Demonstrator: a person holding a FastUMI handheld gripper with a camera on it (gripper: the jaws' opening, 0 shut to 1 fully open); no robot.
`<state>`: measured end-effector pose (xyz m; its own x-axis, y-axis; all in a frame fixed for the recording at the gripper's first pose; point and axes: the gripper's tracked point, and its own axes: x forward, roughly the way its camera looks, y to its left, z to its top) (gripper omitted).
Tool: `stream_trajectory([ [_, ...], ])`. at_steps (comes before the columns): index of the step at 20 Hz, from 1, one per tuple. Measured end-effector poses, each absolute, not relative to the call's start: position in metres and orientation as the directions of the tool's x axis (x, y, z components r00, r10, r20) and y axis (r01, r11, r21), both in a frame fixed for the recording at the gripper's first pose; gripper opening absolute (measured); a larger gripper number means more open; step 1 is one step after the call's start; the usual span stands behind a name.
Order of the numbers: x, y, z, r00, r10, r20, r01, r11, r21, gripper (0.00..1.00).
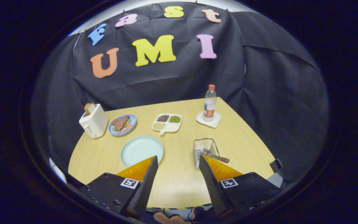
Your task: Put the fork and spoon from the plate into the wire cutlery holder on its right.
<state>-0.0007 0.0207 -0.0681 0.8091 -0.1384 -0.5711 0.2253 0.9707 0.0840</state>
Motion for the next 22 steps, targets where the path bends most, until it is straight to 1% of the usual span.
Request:
stream_trajectory([
  [3, -0.007, 0.040, -0.042, 0.879, -0.157, -0.449, 0.211, 0.975, 0.073, 0.87],
  [6, -0.020, 0.062, -0.020, 0.932, -0.155, -0.328, 0.182, 0.982, 0.056, 0.92],
  [7, -0.026, 0.067, -0.013, 0.945, -0.158, -0.286, 0.178, 0.983, 0.046, 0.95],
  [9, -0.039, 0.078, 0.001, 0.966, -0.167, -0.198, 0.175, 0.984, 0.027, 0.95],
  [11, -0.050, 0.092, 0.008, 0.977, -0.162, -0.138, 0.165, 0.986, 0.010, 0.95],
  [15, -0.069, 0.114, 0.004, 0.986, -0.148, -0.070, 0.148, 0.989, -0.010, 0.95],
  [17, -0.077, 0.117, 0.002, 0.985, -0.165, -0.044, 0.164, 0.986, -0.035, 0.95],
  [22, -0.094, 0.129, -0.007, 0.986, -0.162, -0.041, 0.161, 0.987, -0.011, 0.96],
])
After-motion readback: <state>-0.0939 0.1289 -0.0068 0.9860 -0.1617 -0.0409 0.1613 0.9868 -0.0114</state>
